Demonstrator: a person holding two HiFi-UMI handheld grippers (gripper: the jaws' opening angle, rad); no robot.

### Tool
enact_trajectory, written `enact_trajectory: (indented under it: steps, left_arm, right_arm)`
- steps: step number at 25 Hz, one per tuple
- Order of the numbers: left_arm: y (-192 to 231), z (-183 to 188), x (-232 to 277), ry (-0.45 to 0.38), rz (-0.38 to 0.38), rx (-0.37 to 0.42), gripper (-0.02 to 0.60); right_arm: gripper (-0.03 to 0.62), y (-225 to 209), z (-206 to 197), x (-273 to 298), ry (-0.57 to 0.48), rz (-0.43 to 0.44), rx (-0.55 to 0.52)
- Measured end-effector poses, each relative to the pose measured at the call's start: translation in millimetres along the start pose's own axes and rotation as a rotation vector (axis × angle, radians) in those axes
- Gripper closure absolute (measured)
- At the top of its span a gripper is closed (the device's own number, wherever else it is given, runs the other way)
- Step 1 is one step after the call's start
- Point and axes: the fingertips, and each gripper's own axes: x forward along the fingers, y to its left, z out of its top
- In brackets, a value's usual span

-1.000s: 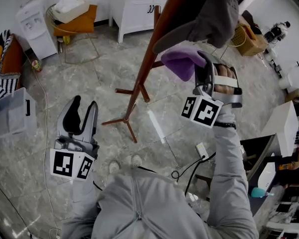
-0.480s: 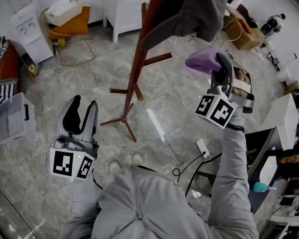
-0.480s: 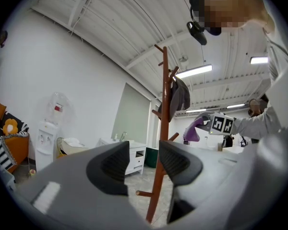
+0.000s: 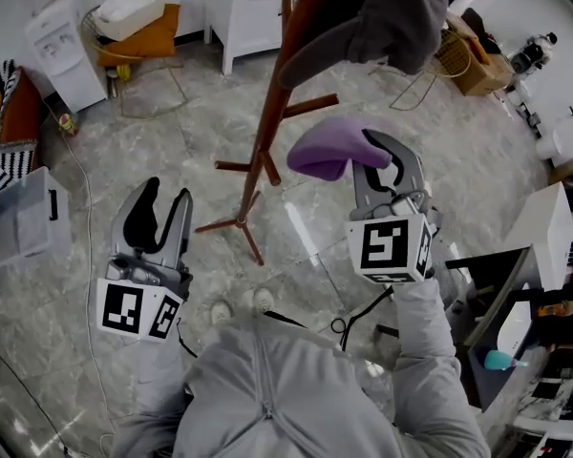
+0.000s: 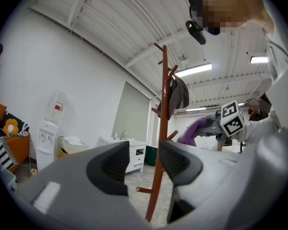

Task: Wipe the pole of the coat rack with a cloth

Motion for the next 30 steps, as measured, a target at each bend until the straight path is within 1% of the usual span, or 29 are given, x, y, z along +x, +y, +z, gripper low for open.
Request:
enact_trajectory:
  steps: [1,3,6,9,12,14,17,21,26,30]
  left_arm:
    - [1.7,0.0,-1.5,0.001,0.004,-0.001,0.377]
    - [5.4,0.3,-5.6,0.003,0.016,-0.002,0.377]
    - [11.5,0.1,-12.9,0.004,0.036,-0.005,0.377]
    - [19.5,-0.2,-20.5,0.005,0.059,-0.008,0.376]
    - [28.7,-0.5,-27.4,0.007,0.082,-0.012,0.376]
    - [35.5,-1.9,-31.5,0.009,0.095,-0.016,0.377]
    - [40.8,-5.4,-34.7,0.012,0.099,-0.023,0.377]
    - [38.6,-7.8,-32.3,0.018,0.088,-0.027,0.377]
    - [32.2,-7.8,-25.7,0.022,0.069,-0.025,0.376]
    - [28.0,-9.5,-22.7,0.022,0.057,-0.024,0.376]
  right_arm:
    - [0.556,10.5,11.7,5.1,-0.027,0.035,0.028]
    - [0.556,28.9,31.0,16.1,-0.059,0.091,0.042]
    - [0.556,52.4,37.4,41.8,-0.027,0.152,-0.015]
    - [0.557,73.6,24.7,73.7,0.062,0.228,-0.125]
    - [0.559,90.2,5.3,89.6,0.135,0.319,-0.199]
    - [0.559,97.8,-4.8,93.6,0.16,0.37,-0.23]
    - [0.559,112.0,-13.6,92.6,0.168,0.437,-0.283]
    - [0.562,119.9,-14.1,82.8,0.138,0.457,-0.338]
    - [0.563,116.9,-6.2,67.7,0.081,0.466,-0.338]
    - [0.563,114.8,-0.2,53.0,0.044,0.45,-0.333]
